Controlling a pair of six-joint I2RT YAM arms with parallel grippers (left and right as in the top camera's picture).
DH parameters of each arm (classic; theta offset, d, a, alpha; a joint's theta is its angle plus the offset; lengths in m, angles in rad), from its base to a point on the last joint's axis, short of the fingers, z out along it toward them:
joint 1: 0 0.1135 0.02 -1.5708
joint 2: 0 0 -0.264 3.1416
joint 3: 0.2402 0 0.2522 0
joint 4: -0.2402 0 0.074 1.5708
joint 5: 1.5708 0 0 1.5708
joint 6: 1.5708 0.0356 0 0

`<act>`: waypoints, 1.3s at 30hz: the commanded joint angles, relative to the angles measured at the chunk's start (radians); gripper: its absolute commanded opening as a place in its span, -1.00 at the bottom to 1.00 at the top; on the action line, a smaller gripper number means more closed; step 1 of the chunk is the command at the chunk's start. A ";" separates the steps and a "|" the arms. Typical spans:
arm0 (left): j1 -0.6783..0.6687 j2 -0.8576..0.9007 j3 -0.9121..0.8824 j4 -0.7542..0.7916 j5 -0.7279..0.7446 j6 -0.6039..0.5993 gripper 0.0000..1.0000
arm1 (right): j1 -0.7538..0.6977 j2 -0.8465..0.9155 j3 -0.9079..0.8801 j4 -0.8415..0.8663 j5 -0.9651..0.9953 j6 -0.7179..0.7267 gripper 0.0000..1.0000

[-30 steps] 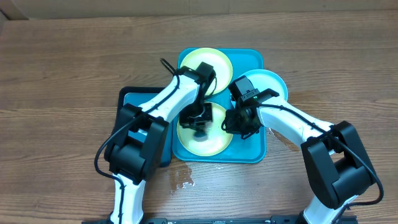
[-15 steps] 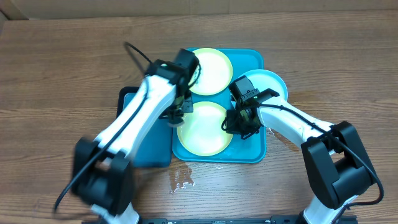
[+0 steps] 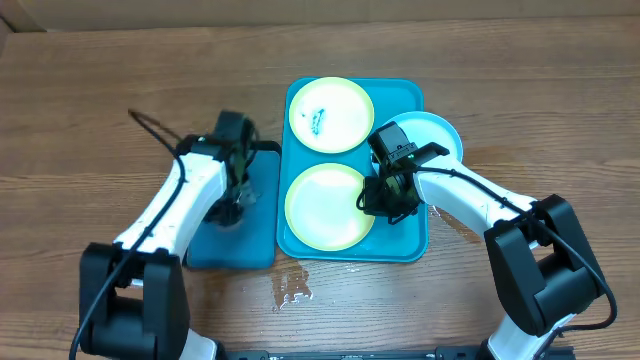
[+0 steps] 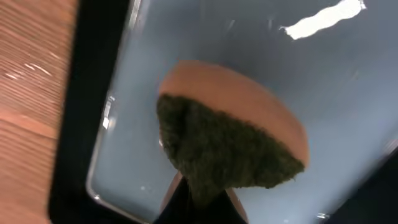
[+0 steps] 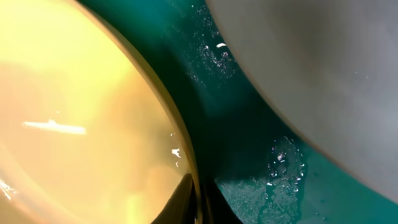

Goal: Clean dirty plates on tray and stack at the side

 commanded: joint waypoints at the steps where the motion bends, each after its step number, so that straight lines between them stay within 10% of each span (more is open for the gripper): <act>1: 0.022 -0.009 -0.017 0.027 0.095 0.067 -0.82 | -0.007 0.007 -0.014 0.003 0.039 -0.009 -0.24; 4: 0.028 -0.022 0.049 -0.050 0.095 0.081 -0.21 | -0.008 0.006 -0.010 -0.007 0.039 -0.009 -0.92; 10: 0.089 -0.142 0.340 -0.262 0.136 0.085 0.12 | 0.015 -0.058 0.108 -0.129 0.082 -0.009 -0.92; 16: 0.149 -0.250 0.544 -0.354 0.156 0.088 1.00 | 0.113 -0.130 0.259 -0.213 0.268 -0.009 -0.92; 24: 0.171 -0.378 0.648 -0.400 0.170 0.087 1.00 | 0.298 -0.138 0.385 -0.050 0.343 -0.013 -0.92; 39: 0.171 -0.430 0.647 -0.415 0.169 0.087 1.00 | 0.656 -0.104 0.385 0.091 1.129 -0.013 -0.92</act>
